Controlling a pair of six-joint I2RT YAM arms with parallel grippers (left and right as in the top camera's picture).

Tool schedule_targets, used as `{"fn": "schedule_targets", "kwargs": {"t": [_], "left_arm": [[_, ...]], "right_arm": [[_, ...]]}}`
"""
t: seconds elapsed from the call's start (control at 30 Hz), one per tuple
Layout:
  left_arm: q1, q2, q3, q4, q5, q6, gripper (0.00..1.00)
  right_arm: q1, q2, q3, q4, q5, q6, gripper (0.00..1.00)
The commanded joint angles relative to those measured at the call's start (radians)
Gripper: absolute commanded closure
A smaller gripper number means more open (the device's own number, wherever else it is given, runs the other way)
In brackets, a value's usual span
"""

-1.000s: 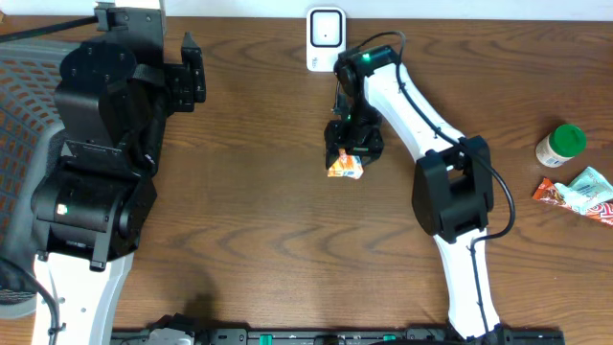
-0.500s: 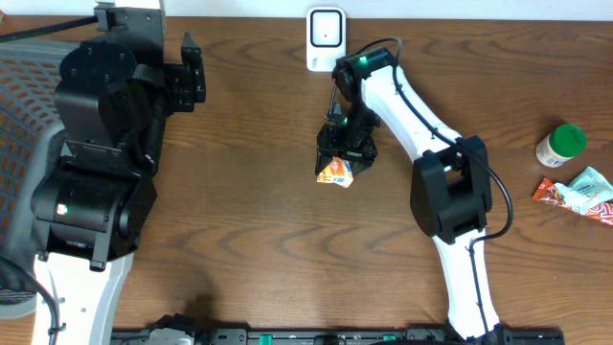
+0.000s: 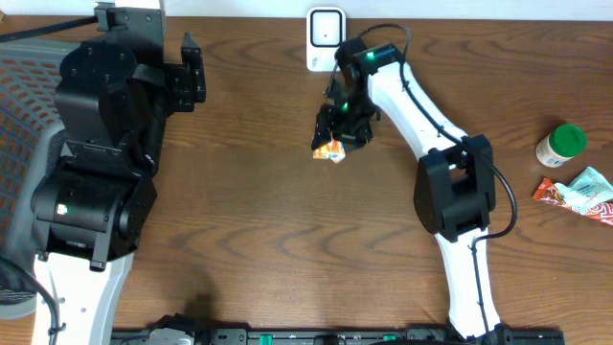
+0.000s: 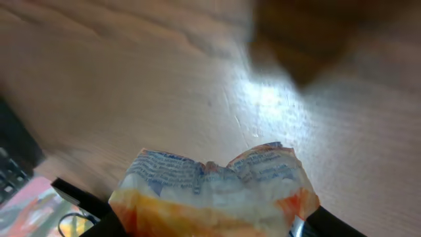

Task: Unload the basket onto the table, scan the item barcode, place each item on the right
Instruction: 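Hold the Kleenex pack barcode up to the scanner face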

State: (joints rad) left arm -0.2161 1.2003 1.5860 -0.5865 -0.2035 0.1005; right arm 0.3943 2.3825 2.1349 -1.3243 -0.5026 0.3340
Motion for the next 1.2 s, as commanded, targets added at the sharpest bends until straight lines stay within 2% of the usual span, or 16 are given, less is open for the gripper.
{"fn": "schedule_targets", "kwargs": {"t": [0.0,0.23,0.53,0.9,1.07,1.17], "left_arm": [[0.004,-0.013,-0.011,0.001,0.013,-0.016,0.18],[0.004,-0.011,-0.012,-0.006,0.013,-0.016,0.18],[0.004,0.003,-0.021,-0.006,0.013,-0.016,0.18],[0.004,0.071,-0.024,-0.007,0.013,-0.016,0.18],[0.004,0.113,-0.024,-0.016,0.012,-0.014,0.18],[0.004,0.138,-0.024,-0.018,0.008,0.017,0.18]], "right_arm": [[-0.016,0.004,0.125,0.002,0.024,0.010,0.53],[-0.015,0.004,0.415,0.031,0.325,0.010,0.53],[0.006,0.021,0.449,0.315,0.681,0.006,0.52],[0.006,0.230,0.448,0.763,0.707,-0.158,0.55],[0.008,0.327,0.448,0.935,0.706,-0.174,0.56],[0.011,0.383,0.448,0.982,0.707,-0.174,0.57]]}}
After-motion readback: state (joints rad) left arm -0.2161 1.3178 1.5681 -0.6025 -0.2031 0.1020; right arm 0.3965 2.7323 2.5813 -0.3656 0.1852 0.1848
